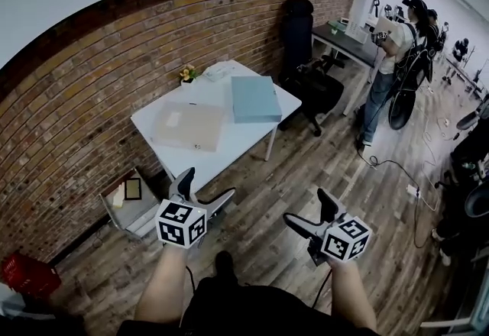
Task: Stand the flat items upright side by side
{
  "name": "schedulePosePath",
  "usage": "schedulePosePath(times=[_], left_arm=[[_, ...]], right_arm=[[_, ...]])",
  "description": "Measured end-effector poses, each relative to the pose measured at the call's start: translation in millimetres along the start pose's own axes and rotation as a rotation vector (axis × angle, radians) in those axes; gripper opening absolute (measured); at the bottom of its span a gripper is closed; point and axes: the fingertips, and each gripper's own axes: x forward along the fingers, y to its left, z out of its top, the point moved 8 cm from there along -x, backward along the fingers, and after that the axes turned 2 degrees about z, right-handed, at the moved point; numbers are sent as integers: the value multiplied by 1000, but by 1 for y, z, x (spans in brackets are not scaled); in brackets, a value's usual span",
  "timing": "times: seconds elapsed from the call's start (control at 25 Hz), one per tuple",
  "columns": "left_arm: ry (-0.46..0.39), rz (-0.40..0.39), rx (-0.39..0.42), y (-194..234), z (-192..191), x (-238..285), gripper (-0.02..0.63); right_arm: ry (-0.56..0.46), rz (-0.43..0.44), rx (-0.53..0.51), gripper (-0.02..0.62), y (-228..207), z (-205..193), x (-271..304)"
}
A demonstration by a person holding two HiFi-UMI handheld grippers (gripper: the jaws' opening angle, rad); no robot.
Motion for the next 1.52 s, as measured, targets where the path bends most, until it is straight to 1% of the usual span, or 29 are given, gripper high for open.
schedulePosePath(times=[0.2, 0.4, 0.52, 0.64, 0.8, 1.0, 1.08, 1.28, 1.4, 1.52], left_arm=[[16, -17, 33, 44, 18, 48, 512], [50, -42, 5, 89, 19, 82, 512], [75, -54, -5, 115, 16, 94, 512], [86, -44, -9, 138, 17, 101, 512], [84, -18, -34, 161, 17, 106, 511], [108, 16, -73, 183, 9, 121, 511], [114, 34, -77, 190, 9, 130, 511], [104, 124, -90, 218, 22, 159, 511], [107, 190, -125, 233, 29, 181, 511], [125, 236, -149, 240, 35, 204, 511]], right_arm=[[-17, -22, 1, 584, -26, 29, 58], [47, 2, 16, 584, -36, 36, 130], [66, 30, 19, 584, -34, 42, 171], [88, 58, 20, 584, -28, 43, 200], [120, 76, 36, 584, -34, 42, 223], [128, 111, 66, 584, -55, 47, 254], [136, 131, 68, 583, -66, 52, 270], [164, 216, 47, 584, -98, 72, 321], [187, 276, 30, 584, -122, 91, 356], [199, 329, 30, 583, -149, 108, 382]])
